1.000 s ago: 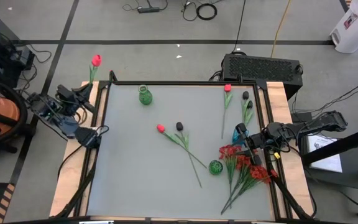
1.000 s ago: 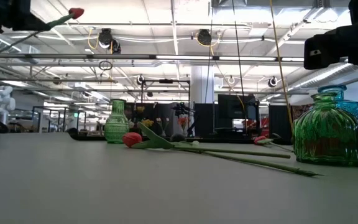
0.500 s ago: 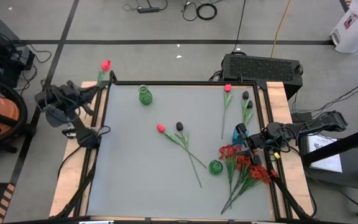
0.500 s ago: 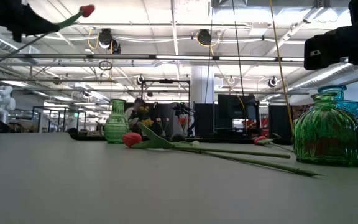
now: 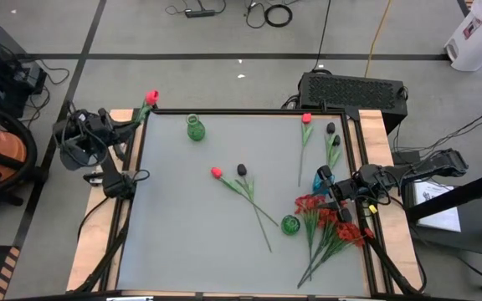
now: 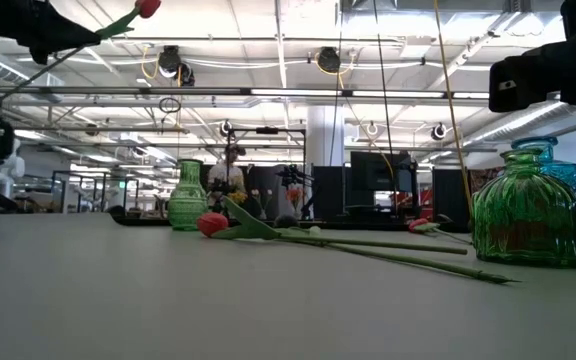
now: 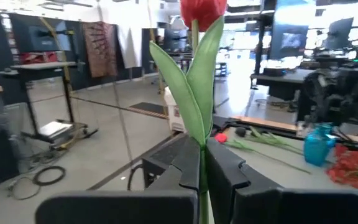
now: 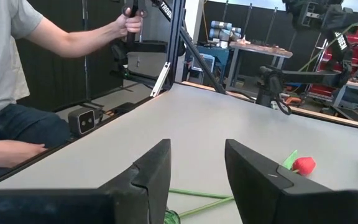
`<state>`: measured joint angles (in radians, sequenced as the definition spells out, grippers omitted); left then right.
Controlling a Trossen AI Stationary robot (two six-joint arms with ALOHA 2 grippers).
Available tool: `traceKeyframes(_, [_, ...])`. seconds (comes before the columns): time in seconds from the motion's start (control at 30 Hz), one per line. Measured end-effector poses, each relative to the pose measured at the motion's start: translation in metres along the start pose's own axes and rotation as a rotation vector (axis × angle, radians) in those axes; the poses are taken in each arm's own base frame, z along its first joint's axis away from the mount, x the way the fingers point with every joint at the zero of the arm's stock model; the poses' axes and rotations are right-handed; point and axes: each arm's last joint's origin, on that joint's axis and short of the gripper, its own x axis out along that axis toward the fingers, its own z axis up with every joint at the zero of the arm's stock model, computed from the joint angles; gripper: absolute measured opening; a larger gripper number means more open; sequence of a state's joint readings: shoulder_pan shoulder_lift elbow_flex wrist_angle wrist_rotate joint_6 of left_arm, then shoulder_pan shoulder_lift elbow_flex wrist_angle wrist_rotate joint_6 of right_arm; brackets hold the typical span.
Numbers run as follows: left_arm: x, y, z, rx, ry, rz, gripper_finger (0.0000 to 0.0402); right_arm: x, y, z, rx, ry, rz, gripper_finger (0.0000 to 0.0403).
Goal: Sort flowers into vase by color
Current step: Put the bottom pink flower into the top green vase
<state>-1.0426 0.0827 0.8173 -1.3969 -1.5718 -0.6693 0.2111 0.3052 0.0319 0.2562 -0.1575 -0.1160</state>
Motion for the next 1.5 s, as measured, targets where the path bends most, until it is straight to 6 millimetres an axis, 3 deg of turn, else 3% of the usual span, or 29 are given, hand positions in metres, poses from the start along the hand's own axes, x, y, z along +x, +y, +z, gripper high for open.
traceKeyframes(0.3, [-0.010,-0.003,0.017,0.060,0.006,0.245,0.0010,0.000,0.000,0.000,0.000,0.000,0.000,0.0144])
traceKeyframes(0.67, [-0.024,-0.007,0.019,0.027,0.005,0.668,0.0009,0.000,0.000,0.000,0.000,0.000,0.000,0.0144])
traceKeyframes(0.8, [-0.018,-0.019,0.020,0.062,0.022,0.834,0.0008,0.000,0.000,0.000,0.000,0.000,0.000,0.0144])
traceKeyframes(0.97, [0.004,-0.036,0.021,0.168,0.081,0.965,0.0005,0.000,0.000,0.000,0.000,0.000,0.000,0.0144])
traceKeyframes(1.13, [0.033,-0.058,0.023,0.259,0.140,0.915,0.0006,0.000,0.000,0.000,0.000,0.000,0.000,0.0144])
traceKeyframes(1.3, [0.044,-0.069,0.034,0.288,0.205,0.772,0.0009,0.000,0.000,0.000,0.000,0.000,0.000,0.0144])
traceKeyframes(1.5, [0.048,-0.075,0.063,0.273,0.135,0.356,0.0011,0.000,0.000,0.000,0.000,0.000,0.000,0.0144])
